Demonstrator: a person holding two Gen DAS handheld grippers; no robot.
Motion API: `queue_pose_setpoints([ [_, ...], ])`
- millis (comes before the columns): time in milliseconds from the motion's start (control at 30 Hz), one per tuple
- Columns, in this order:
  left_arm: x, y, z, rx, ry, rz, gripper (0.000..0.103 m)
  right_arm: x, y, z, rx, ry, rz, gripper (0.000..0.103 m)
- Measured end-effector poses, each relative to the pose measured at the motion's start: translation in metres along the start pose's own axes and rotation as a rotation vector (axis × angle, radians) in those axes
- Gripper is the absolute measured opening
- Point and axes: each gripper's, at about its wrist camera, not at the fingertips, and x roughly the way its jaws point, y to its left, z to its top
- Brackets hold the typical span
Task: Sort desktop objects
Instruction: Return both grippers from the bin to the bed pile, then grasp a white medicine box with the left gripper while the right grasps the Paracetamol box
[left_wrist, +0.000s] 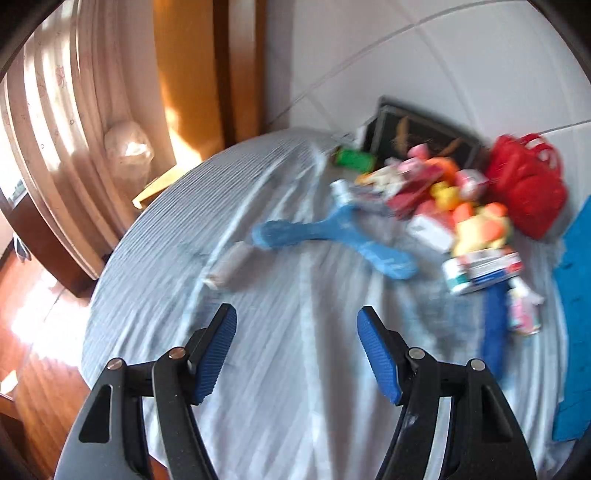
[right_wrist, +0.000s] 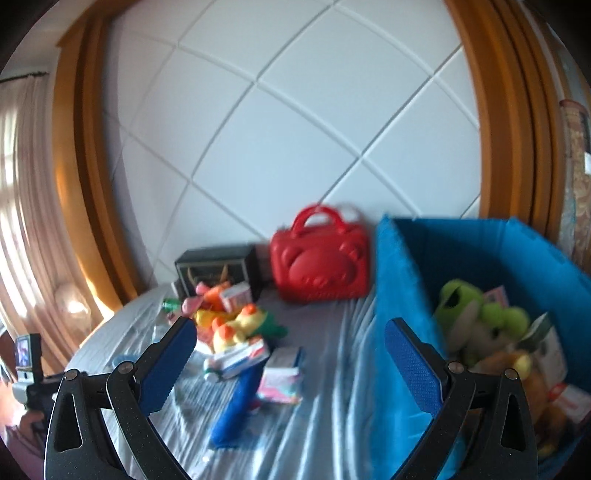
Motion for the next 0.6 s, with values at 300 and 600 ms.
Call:
queue_pose_setpoints([
  [300,0.133,0.082,0.019,0.097,0.140,0.044,0.067,0.108,0.020,-0.040,0.010,0.269,-0.107,0.103],
  [600,0.204,0.056,0.041,0.207,0.177,-0.029,0.052,0.218,0.005,-0.077,0.065,0.521,-0.202,0.103],
])
